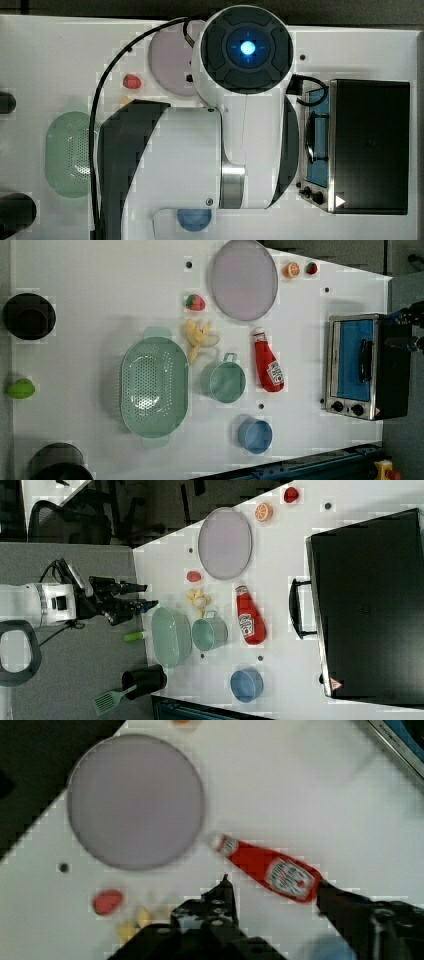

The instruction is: Pick Ketchup from the table and place it in strainer.

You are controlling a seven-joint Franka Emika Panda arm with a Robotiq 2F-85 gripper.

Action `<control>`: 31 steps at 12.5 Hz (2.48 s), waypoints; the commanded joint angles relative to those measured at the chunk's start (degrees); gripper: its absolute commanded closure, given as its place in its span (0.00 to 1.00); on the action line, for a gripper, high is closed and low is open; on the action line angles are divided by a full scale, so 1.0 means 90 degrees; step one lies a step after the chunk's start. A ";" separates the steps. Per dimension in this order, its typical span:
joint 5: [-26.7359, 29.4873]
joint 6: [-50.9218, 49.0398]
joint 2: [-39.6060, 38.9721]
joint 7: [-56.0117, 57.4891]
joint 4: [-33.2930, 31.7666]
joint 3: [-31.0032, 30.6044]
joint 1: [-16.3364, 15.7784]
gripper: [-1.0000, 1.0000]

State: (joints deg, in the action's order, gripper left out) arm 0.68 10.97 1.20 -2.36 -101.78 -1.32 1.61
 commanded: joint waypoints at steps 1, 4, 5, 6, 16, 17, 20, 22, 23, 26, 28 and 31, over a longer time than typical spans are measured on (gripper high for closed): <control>0.0063 -0.0827 0.1126 0.0156 -0.0427 -0.0389 0.0641 0.21; 0.0063 -0.0675 0.1025 0.0201 -0.0682 -0.0425 0.0635 0.00; 0.0063 -0.0530 0.0974 0.0242 -0.0842 -0.0441 0.0634 0.00; 0.0063 -0.0362 0.0911 0.0264 -0.1024 -0.0462 0.0634 0.00; 0.0001 0.1910 0.0332 0.4515 -0.3028 -0.0631 0.0621 0.00; 0.0001 0.2173 0.0295 0.5103 -0.3255 -0.0635 0.0619 0.00; 0.0001 0.3270 0.0108 0.6300 -0.3876 -0.0638 0.0619 0.00; 0.0001 0.3905 -0.0154 0.6306 -0.4137 -0.0641 0.0616 0.00; 0.0001 0.4067 -0.0339 0.6307 -0.4186 -0.0655 0.0608 0.00; -0.0067 0.4434 -0.1008 0.6309 -0.4137 -0.0705 0.0597 0.00; -0.0545 0.5070 -0.1412 0.6306 -0.4131 -0.0686 0.0603 0.00; -0.0670 0.5606 -0.1889 0.6301 -0.4114 -0.0712 0.0600 0.00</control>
State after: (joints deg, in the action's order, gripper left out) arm -3.71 61.21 -17.93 51.81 -138.88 -7.44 7.02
